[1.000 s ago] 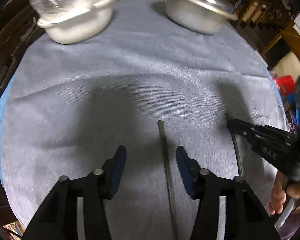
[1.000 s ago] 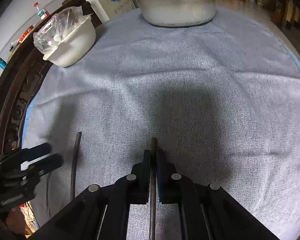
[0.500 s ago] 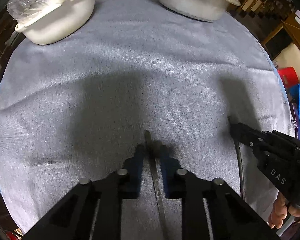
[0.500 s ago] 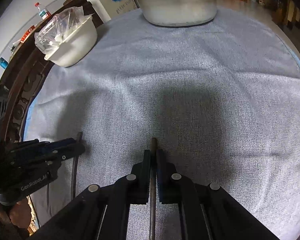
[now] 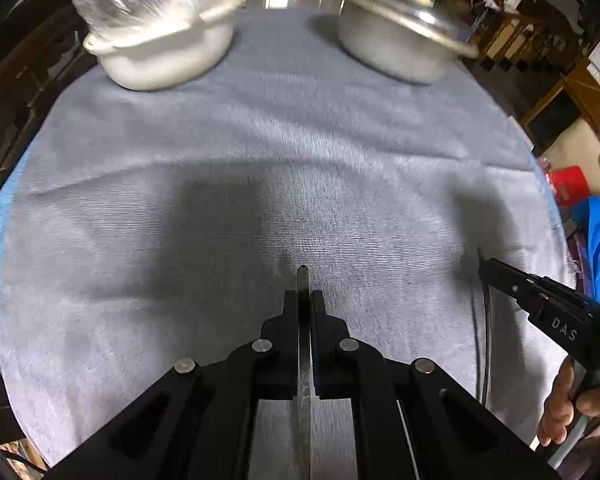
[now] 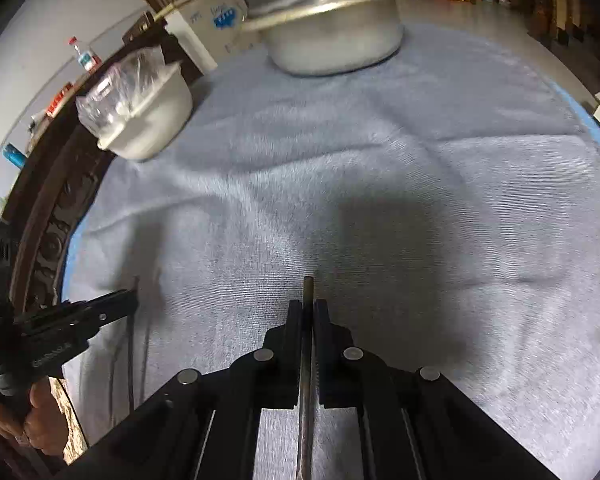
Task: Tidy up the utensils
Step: 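Carry both chopsticks to the grey cup and lower them inside, then push the held chopsticks down into the grey cup with both tools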
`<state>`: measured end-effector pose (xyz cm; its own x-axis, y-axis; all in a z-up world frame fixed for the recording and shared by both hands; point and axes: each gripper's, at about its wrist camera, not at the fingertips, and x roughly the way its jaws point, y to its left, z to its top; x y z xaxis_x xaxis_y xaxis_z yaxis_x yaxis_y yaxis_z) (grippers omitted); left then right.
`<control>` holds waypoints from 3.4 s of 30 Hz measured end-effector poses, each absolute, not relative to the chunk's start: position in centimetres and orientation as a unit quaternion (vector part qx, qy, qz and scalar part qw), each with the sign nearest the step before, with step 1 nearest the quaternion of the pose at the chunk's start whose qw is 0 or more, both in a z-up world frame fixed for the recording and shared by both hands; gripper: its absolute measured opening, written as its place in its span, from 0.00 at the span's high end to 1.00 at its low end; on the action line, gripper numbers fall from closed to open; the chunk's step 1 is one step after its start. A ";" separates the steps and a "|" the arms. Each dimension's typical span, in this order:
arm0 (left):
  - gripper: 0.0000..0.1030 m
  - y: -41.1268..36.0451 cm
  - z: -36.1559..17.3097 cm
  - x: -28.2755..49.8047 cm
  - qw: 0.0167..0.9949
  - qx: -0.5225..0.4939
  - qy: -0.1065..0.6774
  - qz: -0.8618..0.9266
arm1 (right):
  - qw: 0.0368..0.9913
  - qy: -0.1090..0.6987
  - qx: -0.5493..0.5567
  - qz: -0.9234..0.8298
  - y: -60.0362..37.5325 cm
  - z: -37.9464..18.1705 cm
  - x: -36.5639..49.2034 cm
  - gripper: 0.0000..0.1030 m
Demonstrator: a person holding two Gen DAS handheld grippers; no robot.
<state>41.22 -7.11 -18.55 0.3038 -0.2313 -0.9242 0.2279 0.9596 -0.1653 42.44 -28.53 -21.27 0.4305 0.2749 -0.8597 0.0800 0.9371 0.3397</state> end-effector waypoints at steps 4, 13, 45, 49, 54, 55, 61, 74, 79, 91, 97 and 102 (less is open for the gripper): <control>0.95 -5.9 -16.2 40.6 0.821 -0.013 0.553 -0.138 | 0.842 0.507 0.177 0.053 -29.6 -19.5 40.7 0.94; 0.95 -2.9 -11.2 36.8 0.858 -0.051 0.497 -0.118 | 0.875 0.438 0.201 0.039 -31.0 -15.4 35.1 0.94; 0.95 0.4 1.0 17.6 0.934 -0.075 0.318 -0.144 | 0.965 0.196 0.173 -0.033 -29.3 -2.5 14.1 0.94; 0.95 0.3 2.2 16.5 0.939 -0.072 0.304 -0.147 | 0.970 0.174 0.163 -0.038 -29.1 -0.9 13.0 0.94; 0.95 0.0 4.1 15.0 0.946 -0.067 0.280 -0.151 | 0.978 0.152 0.140 -0.041 -28.1 1.2 11.4 0.94; 0.95 0.0 4.4 14.7 0.947 -0.066 0.276 -0.153 | 0.978 0.150 0.137 -0.040 -28.0 1.5 11.2 0.94; 0.95 -0.3 6.0 12.8 0.951 -0.063 0.253 -0.163 | 0.982 0.140 0.120 -0.033 -27.0 3.0 9.3 0.95; 0.95 -1.6 7.9 10.4 0.956 -0.058 0.230 -0.175 | 0.988 0.108 0.111 -0.023 -26.6 5.8 5.8 0.95; 0.95 -2.4 8.4 9.7 0.958 -0.050 0.222 -0.175 | 0.988 0.103 0.114 -0.017 -26.3 6.2 5.2 0.95; 0.95 -3.7 8.6 9.0 0.961 -0.037 0.215 -0.171 | 0.989 0.101 0.107 0.007 -25.0 6.9 4.0 0.94; 0.95 -3.9 8.6 8.6 0.962 -0.032 0.211 -0.167 | 0.990 0.101 0.100 0.018 -23.7 7.5 3.8 0.95; 0.95 -4.0 8.6 8.4 0.963 -0.030 0.209 -0.166 | 0.990 0.100 0.094 0.026 -22.8 7.8 3.9 0.95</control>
